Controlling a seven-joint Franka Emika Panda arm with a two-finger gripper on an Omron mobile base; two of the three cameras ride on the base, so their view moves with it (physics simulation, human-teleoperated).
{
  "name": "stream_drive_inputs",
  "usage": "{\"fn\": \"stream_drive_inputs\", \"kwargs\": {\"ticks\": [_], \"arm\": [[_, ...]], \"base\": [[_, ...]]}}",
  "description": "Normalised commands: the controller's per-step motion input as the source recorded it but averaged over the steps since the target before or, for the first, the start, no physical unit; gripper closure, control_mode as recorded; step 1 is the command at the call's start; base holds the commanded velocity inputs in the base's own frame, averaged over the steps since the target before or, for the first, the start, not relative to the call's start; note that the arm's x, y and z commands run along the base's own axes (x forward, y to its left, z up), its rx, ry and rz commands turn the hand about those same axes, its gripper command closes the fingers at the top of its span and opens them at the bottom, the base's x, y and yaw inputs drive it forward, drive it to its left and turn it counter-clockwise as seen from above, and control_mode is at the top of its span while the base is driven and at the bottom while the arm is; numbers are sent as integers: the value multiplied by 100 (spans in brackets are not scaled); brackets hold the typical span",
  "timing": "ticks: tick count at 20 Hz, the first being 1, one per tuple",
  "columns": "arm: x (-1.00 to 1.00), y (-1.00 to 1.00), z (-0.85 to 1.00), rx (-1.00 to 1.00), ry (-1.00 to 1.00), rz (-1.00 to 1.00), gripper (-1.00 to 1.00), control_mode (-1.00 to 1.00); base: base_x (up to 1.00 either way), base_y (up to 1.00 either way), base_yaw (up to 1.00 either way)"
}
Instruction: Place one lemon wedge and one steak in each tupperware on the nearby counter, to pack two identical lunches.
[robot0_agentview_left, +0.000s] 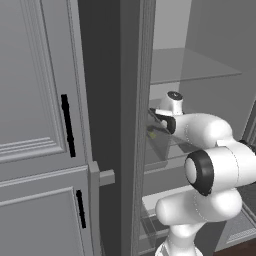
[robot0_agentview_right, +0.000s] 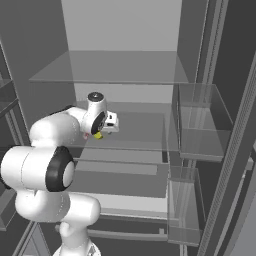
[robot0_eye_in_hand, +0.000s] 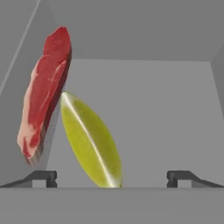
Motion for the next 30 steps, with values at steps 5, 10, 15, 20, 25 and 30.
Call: {"fn": "stream_drive_inputs", "kwargs": {"ticks": [5,10,15,20,25,30], "arm": [[-2,2,-36,0,1,0,-100,-100],[-3,25,-28,0,0,0,100,-100],[28,15,-32,0,0,0,100,-100],[-25,-15,-6,4,-13,-2,100,-100],[-100,-61,56,21,-26,-12,100,-100],[-100,-28,100,8,-8,-17,100,-100]], "base": [[0,0,0],[0,0,0],[0,0,0],[0,0,0],[0,0,0],[0,0,0]]}}
